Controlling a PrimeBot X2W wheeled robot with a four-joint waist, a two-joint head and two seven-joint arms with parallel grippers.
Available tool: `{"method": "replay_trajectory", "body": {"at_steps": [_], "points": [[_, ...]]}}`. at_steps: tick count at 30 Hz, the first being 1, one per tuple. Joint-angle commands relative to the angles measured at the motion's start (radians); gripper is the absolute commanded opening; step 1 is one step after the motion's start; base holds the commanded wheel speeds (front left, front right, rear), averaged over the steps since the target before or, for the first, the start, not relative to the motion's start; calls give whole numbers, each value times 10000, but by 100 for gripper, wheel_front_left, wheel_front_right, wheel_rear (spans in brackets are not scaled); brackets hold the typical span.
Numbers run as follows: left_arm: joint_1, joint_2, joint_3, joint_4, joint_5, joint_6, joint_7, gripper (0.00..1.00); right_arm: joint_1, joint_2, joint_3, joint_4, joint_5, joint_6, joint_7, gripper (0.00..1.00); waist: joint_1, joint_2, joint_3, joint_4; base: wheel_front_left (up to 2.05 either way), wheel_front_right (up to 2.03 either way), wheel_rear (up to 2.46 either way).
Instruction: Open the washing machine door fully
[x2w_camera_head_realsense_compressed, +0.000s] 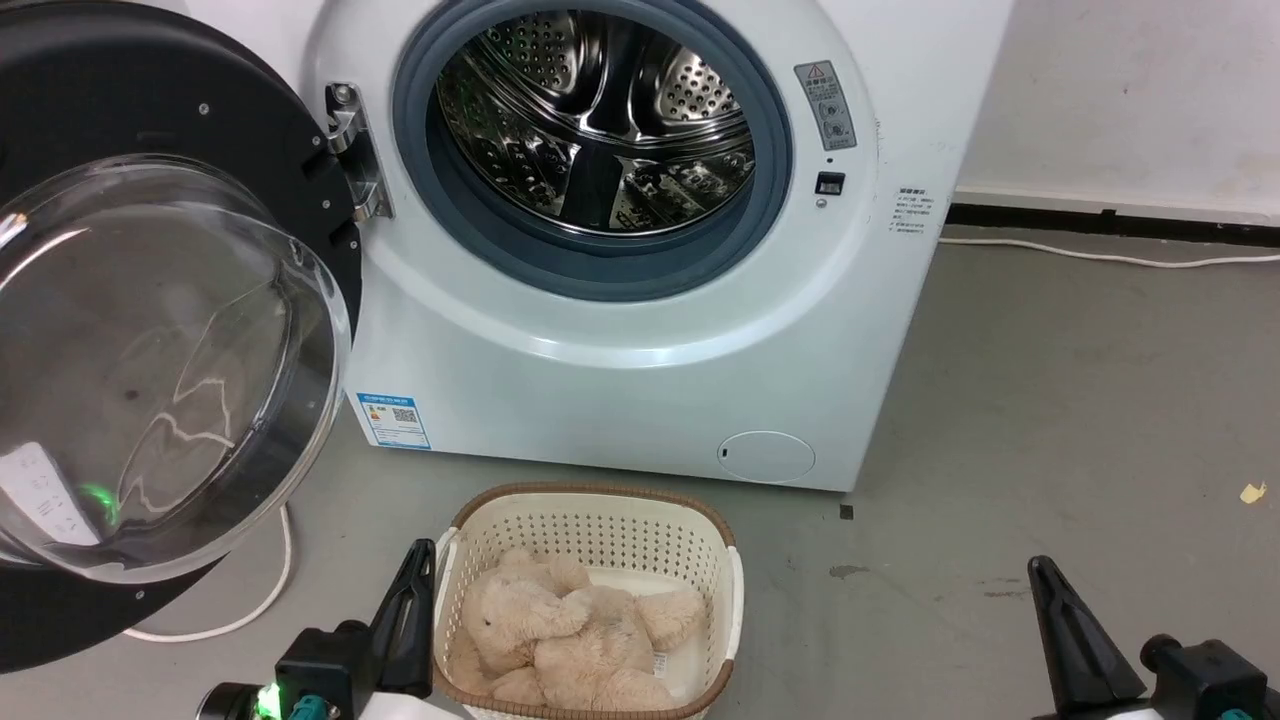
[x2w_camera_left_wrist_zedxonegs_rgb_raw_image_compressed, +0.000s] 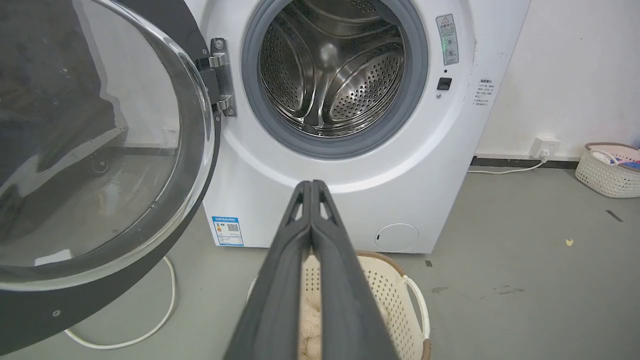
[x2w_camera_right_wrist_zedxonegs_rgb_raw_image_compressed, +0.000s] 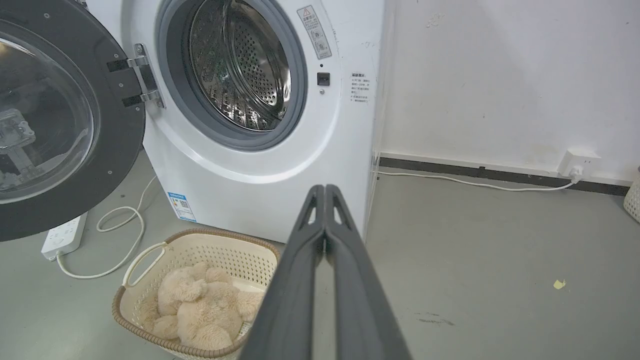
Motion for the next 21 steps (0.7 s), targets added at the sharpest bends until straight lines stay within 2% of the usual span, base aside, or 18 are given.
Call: {"method": "replay_trajectory", "body": {"at_steps": [1, 21], "points": [[-103, -88, 98, -39, 96, -81, 39, 0, -205, 8, 18, -43, -71, -2, 64, 0, -1, 0, 3, -5, 0, 0, 0], [-195, -463, 661, -82, 656, -431, 457, 0, -448, 14, 157, -87, -230, -4, 470, 0, -1, 0, 48, -115, 0, 0, 0]]}}
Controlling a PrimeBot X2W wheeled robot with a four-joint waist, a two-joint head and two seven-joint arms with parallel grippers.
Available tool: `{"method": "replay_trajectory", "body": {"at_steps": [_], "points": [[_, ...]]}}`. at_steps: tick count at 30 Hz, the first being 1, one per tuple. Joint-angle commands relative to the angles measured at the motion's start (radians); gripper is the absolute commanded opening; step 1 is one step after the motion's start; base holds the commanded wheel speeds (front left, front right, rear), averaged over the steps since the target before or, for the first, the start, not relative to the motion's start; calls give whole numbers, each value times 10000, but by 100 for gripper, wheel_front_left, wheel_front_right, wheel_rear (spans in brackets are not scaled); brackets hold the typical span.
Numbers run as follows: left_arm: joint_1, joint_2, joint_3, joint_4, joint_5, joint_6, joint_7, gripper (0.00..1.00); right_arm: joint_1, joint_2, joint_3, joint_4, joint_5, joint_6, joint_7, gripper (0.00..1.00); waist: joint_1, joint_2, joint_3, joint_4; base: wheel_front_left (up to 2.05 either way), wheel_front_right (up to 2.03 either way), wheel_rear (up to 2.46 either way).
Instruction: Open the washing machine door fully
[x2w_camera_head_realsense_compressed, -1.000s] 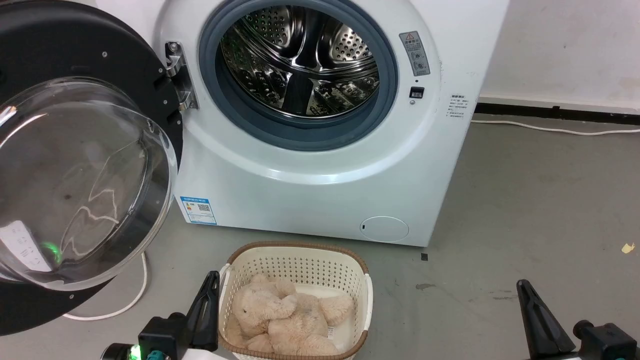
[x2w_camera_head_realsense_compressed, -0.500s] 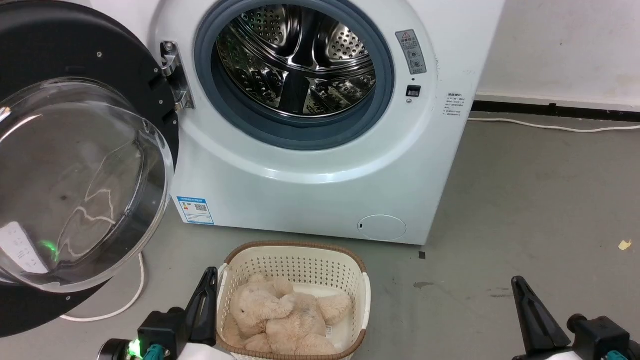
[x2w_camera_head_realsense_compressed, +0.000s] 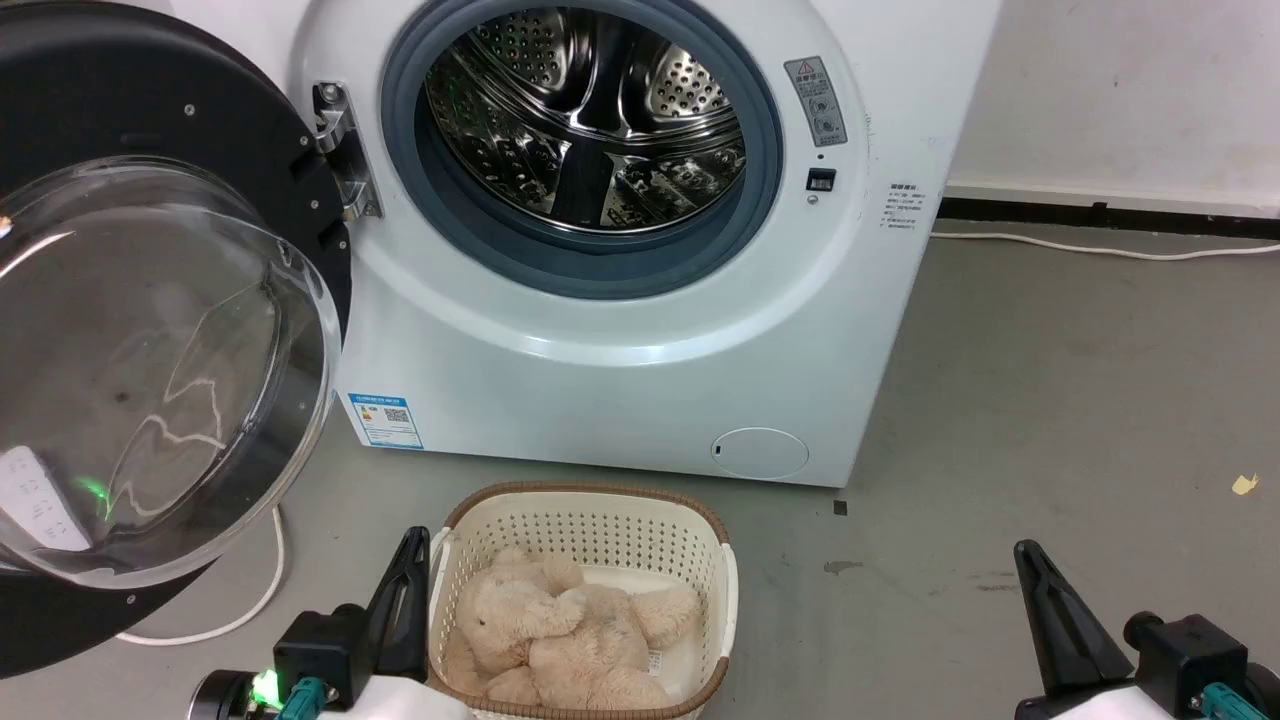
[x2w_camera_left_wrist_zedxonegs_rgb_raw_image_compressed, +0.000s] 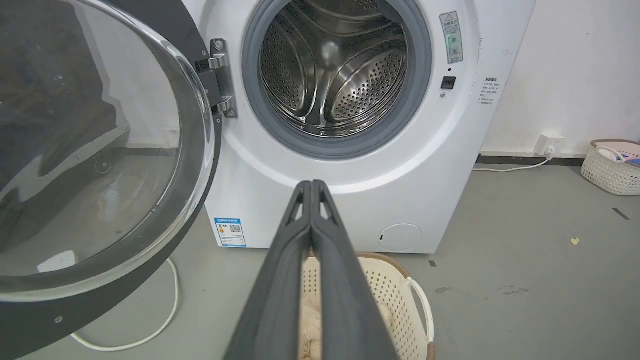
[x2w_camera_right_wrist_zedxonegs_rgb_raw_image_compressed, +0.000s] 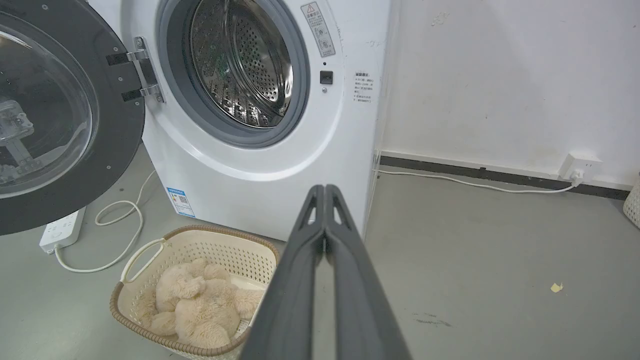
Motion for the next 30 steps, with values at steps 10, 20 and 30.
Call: {"method": "replay_trajectory", "body": {"at_steps": [10, 20, 30], "points": [[-146, -230, 360, -61, 378, -237, 263, 0, -252, 17, 92, -72, -146, -5, 237, 0, -1, 0, 24, -56, 0, 0, 0], [-187, -401, 616, -80, 633, -397, 453, 0, -363, 20, 155, -92, -219, -5, 421, 0, -1, 0, 44, -106, 0, 0, 0], [-229, -571, 872, -100, 887, -555, 643, 0, -473, 23, 218, -112, -291, -6, 605, 0, -1, 0, 65, -156, 0, 0, 0]]}}
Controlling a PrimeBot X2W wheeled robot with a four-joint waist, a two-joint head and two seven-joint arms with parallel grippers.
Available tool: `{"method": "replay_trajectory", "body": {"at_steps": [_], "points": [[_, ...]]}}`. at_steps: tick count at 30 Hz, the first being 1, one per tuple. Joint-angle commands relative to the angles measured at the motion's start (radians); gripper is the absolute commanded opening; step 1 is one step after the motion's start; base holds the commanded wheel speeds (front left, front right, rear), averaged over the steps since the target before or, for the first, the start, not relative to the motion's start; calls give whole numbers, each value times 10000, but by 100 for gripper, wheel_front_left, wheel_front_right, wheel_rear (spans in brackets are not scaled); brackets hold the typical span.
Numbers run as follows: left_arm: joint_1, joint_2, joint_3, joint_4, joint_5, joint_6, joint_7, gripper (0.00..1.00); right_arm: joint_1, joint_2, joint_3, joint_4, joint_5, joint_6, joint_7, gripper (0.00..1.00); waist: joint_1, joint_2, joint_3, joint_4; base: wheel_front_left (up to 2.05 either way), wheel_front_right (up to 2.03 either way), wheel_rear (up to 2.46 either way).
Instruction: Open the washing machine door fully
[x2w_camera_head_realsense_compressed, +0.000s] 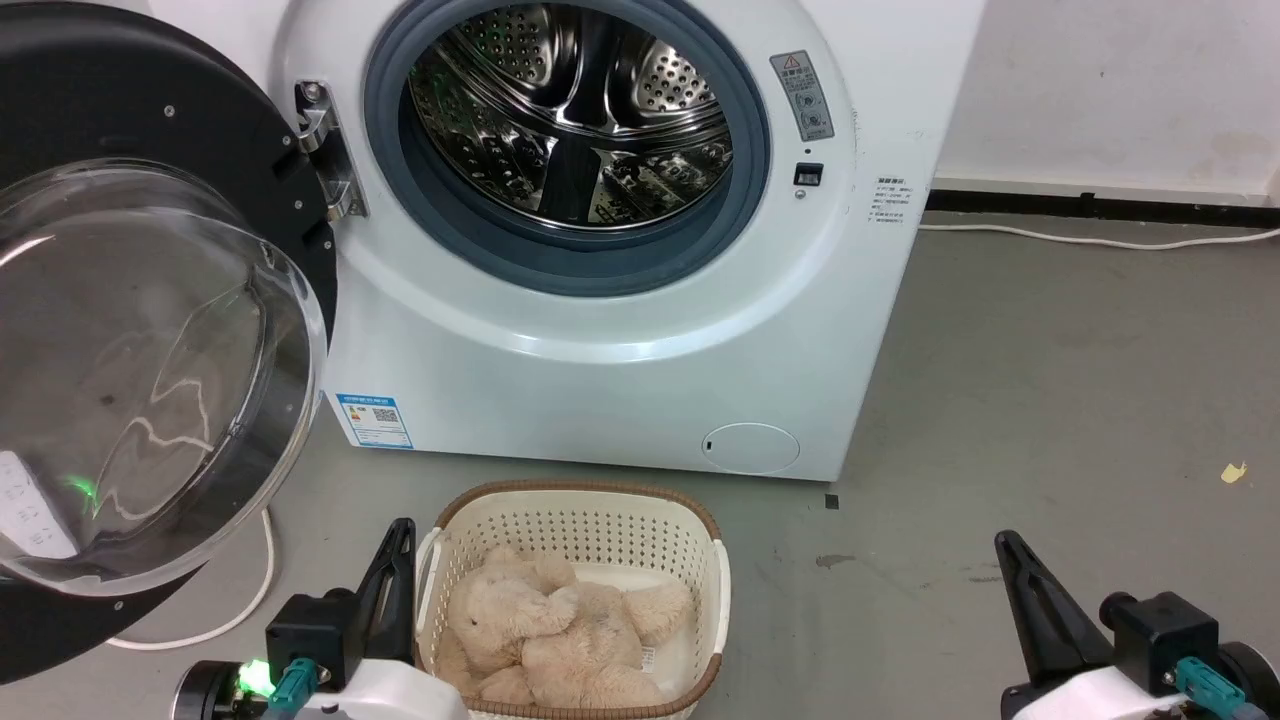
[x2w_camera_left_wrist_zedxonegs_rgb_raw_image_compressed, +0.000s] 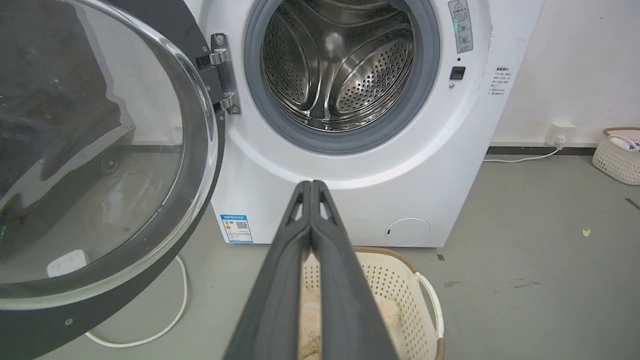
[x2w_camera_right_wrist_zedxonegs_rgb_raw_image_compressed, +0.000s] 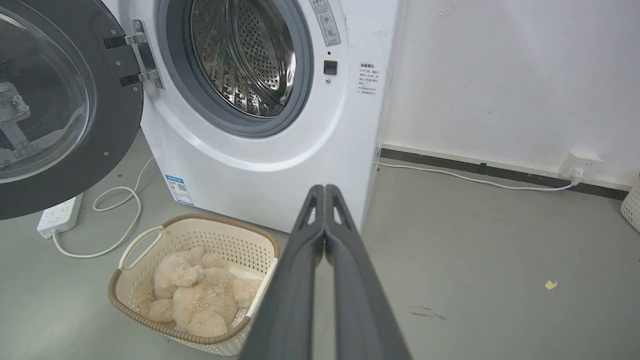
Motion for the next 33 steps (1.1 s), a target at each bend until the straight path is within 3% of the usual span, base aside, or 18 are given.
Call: {"method": "replay_trajectory", "body": {"at_steps": [1, 33], "points": [[-171, -78, 71, -46, 117, -75, 63, 0, -226, 21, 15, -59, -47, -6, 46, 0, -1, -1, 2, -3, 0, 0, 0], [-304, -623, 891, -108, 932, -583, 672, 0, -580, 31, 217, -123, -278, -9, 636, 0, -1, -1, 68, -163, 0, 0, 0]]}}
